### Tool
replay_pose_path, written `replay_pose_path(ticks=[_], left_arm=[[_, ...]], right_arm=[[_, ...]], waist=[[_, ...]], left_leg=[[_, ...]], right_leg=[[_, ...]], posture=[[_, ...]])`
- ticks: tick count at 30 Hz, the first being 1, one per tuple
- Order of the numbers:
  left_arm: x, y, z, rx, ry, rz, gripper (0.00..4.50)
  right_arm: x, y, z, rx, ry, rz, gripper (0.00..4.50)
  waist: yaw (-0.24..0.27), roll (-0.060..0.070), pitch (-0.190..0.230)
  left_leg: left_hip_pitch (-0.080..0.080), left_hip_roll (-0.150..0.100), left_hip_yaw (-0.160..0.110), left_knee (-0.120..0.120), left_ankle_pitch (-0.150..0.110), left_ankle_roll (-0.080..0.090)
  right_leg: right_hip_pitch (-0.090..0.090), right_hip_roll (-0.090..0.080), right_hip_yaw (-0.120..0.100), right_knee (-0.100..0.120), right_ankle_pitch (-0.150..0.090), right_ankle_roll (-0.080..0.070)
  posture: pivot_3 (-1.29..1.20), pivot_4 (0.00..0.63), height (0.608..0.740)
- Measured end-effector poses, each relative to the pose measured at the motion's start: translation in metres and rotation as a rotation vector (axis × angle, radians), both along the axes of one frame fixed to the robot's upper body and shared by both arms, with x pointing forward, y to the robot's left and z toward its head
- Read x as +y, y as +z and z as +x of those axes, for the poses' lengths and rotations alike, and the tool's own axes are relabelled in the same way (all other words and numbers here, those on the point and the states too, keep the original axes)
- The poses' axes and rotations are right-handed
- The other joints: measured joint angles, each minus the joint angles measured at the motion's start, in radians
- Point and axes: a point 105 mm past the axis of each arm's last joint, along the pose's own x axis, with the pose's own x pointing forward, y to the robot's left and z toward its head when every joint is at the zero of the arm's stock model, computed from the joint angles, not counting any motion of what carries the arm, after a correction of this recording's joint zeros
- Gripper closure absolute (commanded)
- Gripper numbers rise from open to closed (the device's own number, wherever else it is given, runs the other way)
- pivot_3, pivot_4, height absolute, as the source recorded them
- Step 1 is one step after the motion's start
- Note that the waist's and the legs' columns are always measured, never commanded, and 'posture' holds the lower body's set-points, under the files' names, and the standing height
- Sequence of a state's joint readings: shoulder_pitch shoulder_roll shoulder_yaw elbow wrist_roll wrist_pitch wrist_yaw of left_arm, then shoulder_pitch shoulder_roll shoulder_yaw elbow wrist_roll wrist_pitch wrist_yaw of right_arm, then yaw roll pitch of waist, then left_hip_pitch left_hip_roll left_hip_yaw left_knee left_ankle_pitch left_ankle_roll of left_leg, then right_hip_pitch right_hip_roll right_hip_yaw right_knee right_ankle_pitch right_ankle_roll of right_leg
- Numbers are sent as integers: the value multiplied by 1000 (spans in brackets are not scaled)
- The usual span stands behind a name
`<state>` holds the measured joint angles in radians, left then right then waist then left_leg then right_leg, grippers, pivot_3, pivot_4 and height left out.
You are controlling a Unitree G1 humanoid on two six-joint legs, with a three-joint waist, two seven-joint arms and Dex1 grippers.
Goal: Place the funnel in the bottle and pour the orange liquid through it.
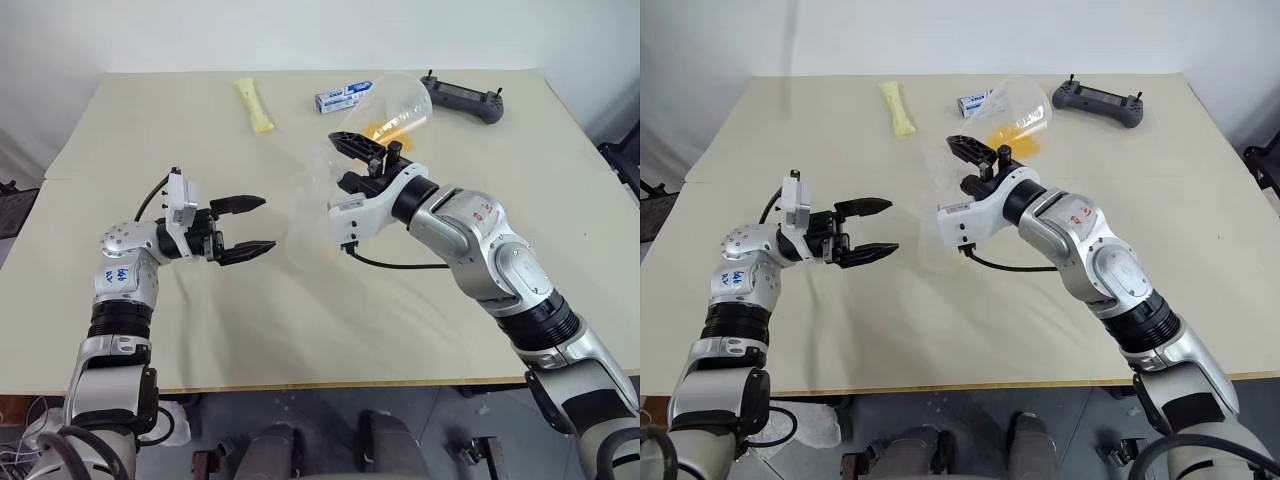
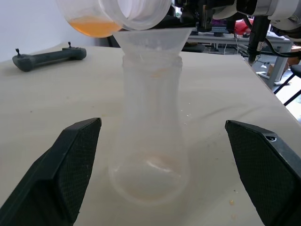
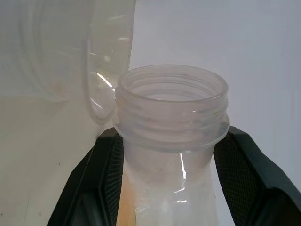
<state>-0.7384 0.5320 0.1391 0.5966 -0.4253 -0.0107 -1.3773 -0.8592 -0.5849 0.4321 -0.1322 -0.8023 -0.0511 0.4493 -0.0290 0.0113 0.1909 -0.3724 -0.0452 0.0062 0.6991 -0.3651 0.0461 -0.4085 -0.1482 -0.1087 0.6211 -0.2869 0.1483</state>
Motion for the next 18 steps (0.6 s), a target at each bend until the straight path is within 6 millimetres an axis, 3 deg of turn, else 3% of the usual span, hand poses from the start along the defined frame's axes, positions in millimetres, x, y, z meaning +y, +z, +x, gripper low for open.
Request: replay_pose_path(ticks=[5,18], left_arm=[[2,1,-1,1,-3,9,0],[3,2,-2,-2,-3,14,0]], right_arm=[[2,7,0,-51,13,-19,2126],[4,2,1,-102,44,-81,2126]], waist=[[0,0,0],[-1,0,0]], left_leg=[[0,0,0,0,0,0],[0,0,0,0,0,0]], right_leg=[[0,0,0,0,0,0],[0,0,0,0,0,0]], posture=[[0,150,740],[0,150,740]])
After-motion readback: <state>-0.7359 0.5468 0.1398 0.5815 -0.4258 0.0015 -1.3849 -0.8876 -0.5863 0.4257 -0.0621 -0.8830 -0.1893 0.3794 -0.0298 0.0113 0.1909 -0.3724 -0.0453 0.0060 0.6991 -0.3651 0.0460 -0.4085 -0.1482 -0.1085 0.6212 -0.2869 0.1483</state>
